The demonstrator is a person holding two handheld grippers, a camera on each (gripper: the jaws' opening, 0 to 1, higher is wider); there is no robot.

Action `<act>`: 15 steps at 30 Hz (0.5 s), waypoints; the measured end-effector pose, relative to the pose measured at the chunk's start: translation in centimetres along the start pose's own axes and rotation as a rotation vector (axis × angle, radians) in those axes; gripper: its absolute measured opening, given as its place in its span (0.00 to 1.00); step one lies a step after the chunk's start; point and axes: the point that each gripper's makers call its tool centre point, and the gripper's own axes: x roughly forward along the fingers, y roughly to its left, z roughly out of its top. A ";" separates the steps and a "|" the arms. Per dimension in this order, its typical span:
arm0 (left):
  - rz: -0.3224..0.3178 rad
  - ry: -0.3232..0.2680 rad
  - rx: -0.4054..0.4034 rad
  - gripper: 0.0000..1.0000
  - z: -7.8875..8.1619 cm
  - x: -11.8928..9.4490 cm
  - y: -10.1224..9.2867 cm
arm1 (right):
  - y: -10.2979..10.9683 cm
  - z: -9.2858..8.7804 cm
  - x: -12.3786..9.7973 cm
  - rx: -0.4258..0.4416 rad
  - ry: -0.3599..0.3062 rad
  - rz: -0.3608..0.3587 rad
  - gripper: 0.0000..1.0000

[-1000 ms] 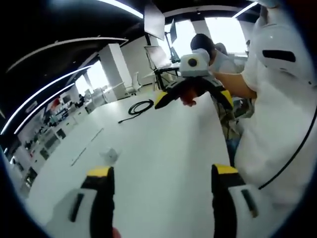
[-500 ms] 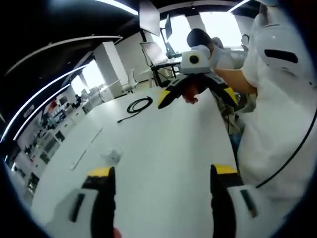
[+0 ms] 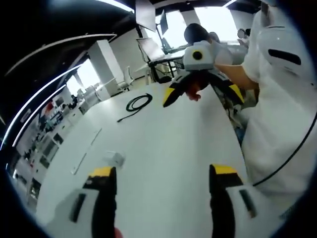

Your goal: Plug the desk Type‑C cable into the charger adapter.

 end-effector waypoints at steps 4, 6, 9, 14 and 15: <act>-0.006 0.004 0.003 0.75 0.6 1.1 1.4 | -0.1 0.0 0.0 -0.001 -0.001 0.000 0.98; -0.009 0.005 0.004 0.75 0.8 1.5 1.9 | -0.1 0.0 0.0 -0.001 -0.001 0.001 0.98; -0.011 0.011 0.008 0.74 0.7 1.5 1.8 | -0.3 0.0 -0.1 -0.001 -0.001 0.000 0.98; -0.021 0.025 0.017 0.73 1.0 2.2 3.0 | -0.4 -0.1 -0.1 -0.002 -0.001 0.000 0.98; -0.021 0.028 0.018 0.73 0.9 2.2 2.9 | -0.4 -0.2 -0.1 0.000 -0.002 0.001 0.98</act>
